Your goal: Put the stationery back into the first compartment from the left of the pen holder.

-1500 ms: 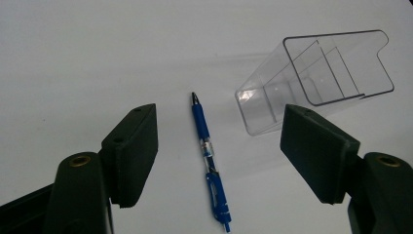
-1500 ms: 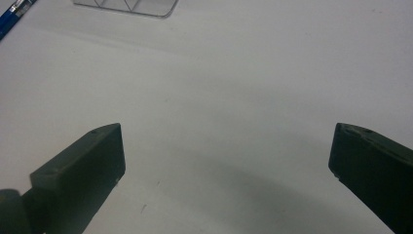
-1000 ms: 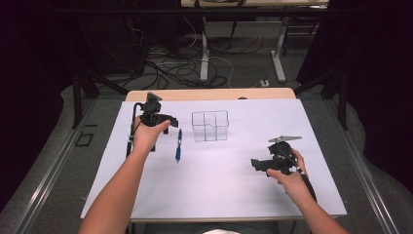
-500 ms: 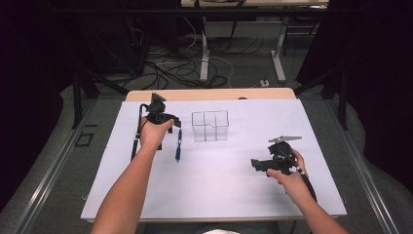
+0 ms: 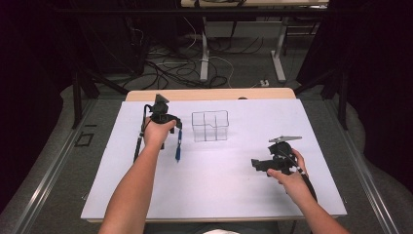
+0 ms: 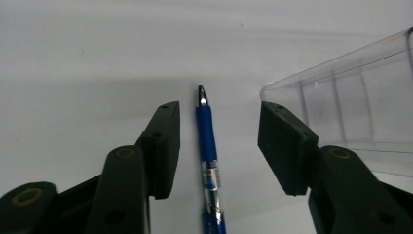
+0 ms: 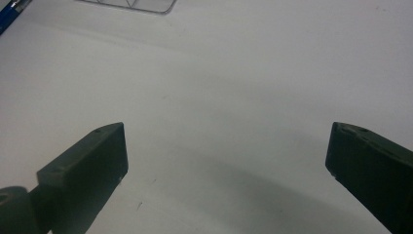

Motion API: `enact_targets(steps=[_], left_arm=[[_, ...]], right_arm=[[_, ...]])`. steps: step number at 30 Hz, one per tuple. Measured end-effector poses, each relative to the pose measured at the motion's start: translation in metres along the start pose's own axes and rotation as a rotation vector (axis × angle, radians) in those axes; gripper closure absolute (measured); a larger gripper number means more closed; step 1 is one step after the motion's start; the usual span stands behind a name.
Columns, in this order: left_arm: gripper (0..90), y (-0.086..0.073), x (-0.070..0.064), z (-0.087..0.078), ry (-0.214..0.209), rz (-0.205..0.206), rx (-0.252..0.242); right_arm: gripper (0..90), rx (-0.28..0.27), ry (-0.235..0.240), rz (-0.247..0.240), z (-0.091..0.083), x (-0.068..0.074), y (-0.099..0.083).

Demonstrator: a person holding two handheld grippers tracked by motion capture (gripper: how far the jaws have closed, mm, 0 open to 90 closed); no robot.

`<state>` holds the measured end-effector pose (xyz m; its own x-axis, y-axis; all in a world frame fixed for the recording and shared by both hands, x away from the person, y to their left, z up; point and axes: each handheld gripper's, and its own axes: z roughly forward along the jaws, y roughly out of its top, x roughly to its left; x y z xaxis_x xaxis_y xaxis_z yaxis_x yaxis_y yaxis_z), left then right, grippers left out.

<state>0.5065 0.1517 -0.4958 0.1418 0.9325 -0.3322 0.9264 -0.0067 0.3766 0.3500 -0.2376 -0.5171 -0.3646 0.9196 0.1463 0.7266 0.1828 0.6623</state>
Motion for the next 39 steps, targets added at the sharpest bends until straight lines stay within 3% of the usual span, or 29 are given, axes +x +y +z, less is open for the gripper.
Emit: enact_targets(steps=[12,22,24,25,39], left_arm=[[62.5,0.003,0.005,0.017,-0.022,-0.017,0.036],[67.4,0.002,0.005,0.027,-0.007,-0.028,0.067],[68.2,0.001,0.004,0.029,-0.007,-0.049,0.067],[68.5,0.001,0.005,0.03,-0.007,-0.03,0.071],[72.2,-0.002,0.006,0.039,0.008,-0.043,0.1]], right_arm=[[2.6,0.012,0.005,-0.003,0.002,0.001,0.0],[2.7,0.008,0.002,-0.001,0.001,0.0,0.0],[2.8,0.005,0.002,-0.003,0.001,0.0,0.0],[2.8,0.004,0.001,-0.004,0.001,-0.001,0.0],[3.2,0.006,0.002,-0.005,0.001,-0.001,0.0]])
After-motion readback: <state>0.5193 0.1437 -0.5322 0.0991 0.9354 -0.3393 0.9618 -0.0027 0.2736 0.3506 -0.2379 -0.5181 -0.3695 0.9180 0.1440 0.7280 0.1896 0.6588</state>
